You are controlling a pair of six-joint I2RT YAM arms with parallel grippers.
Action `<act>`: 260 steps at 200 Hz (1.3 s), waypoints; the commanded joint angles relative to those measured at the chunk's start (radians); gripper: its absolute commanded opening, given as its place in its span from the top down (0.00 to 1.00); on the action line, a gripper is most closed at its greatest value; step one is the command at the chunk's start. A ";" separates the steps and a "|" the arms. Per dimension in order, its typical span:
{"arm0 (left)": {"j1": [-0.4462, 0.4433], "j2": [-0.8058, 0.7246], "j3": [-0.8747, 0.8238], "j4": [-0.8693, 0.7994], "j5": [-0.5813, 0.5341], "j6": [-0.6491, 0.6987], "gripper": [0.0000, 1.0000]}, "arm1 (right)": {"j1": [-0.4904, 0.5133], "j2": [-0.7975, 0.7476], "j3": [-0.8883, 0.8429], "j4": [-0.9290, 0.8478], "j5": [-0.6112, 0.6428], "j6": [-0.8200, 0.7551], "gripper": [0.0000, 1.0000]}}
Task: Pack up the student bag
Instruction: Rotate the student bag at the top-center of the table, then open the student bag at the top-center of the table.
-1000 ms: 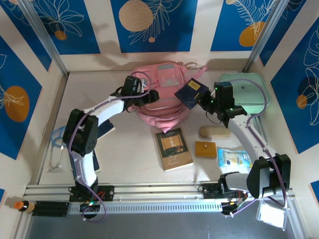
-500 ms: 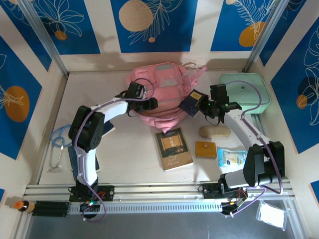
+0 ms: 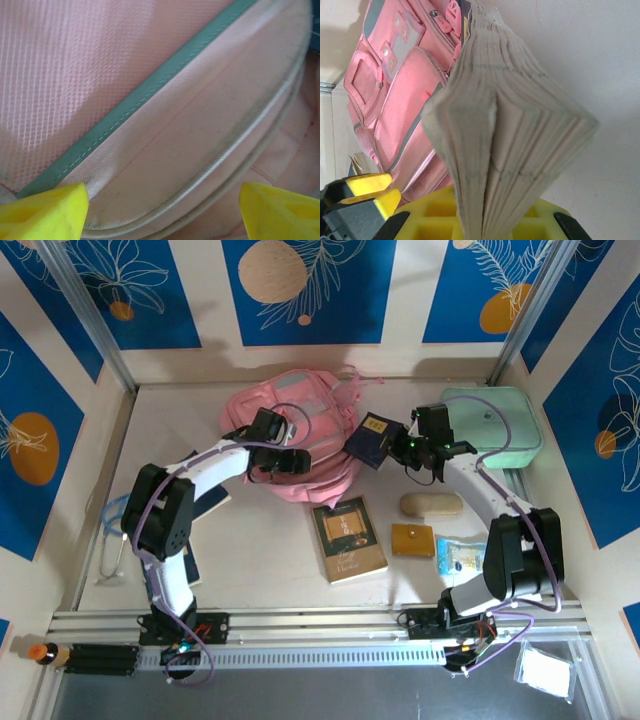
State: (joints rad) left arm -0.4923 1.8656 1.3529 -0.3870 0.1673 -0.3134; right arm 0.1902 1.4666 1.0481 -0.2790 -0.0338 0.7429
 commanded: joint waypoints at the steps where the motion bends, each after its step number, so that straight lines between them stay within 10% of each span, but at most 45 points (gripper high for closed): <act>1: -0.044 0.007 0.101 -0.122 -0.052 0.204 0.17 | -0.004 -0.072 0.015 -0.017 0.006 -0.027 1.00; 190: -0.167 0.343 0.451 -0.366 -0.458 0.433 0.40 | -0.029 -0.172 -0.081 0.003 0.051 0.042 1.00; 260: -0.186 0.339 0.478 -0.365 -0.458 0.455 0.69 | -0.034 -0.199 -0.094 -0.003 0.072 0.043 1.00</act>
State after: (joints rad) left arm -0.6788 2.2044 1.8114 -0.7269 -0.2817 0.1429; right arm 0.1631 1.3102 0.9688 -0.3000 0.0231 0.7780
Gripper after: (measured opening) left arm 0.327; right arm 0.116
